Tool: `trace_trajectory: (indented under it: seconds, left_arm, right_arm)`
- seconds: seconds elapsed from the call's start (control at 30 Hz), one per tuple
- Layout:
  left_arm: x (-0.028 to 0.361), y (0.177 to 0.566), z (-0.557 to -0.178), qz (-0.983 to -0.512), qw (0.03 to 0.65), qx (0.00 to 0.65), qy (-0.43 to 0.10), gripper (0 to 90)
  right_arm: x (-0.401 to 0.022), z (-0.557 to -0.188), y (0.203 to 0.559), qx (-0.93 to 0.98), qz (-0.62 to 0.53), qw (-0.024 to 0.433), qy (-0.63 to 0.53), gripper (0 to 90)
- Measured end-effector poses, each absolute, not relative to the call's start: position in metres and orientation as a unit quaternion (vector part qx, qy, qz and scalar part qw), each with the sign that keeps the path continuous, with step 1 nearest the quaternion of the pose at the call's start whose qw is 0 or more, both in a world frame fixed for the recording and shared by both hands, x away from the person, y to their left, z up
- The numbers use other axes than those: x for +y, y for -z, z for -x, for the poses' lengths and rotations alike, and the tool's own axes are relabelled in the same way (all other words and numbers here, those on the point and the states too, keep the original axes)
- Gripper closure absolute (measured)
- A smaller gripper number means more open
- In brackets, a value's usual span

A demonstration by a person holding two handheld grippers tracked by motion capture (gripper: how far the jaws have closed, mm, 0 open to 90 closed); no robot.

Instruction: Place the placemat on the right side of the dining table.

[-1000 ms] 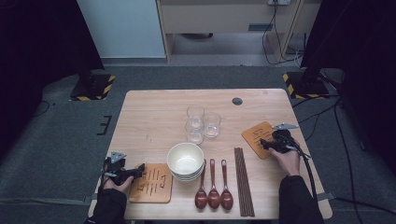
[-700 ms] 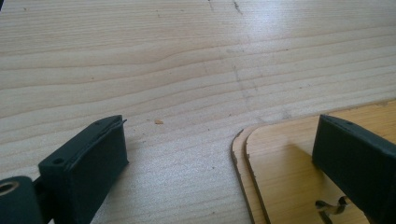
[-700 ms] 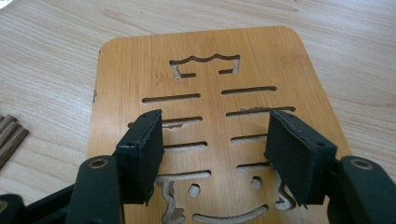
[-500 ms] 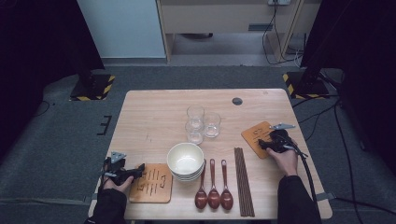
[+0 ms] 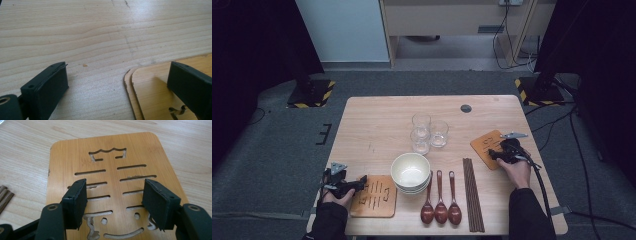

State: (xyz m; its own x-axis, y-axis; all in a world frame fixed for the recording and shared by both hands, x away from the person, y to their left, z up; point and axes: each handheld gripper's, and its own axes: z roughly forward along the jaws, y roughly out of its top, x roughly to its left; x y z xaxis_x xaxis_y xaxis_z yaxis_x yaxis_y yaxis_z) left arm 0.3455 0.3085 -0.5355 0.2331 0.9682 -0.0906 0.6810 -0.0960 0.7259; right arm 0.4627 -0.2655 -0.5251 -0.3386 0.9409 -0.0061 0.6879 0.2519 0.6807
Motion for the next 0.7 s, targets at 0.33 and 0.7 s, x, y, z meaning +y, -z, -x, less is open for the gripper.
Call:
trace_trajectory:
  seconds: [0.33, 0.7]
  left_arm:
    - [0.309, 0.535, -0.345, -0.709, 0.337, 0.581, -0.213, 2.1]
    - [0.309, 0.535, -0.345, -0.710, 0.338, 0.581, -0.213, 2.1]
  right_arm:
    - [-0.263, -0.456, 0.524, 0.748, -0.555, 0.224, -0.288, 37.9]
    - [-0.267, -0.445, 0.522, 0.758, -0.543, 0.213, -0.291, 39.9]
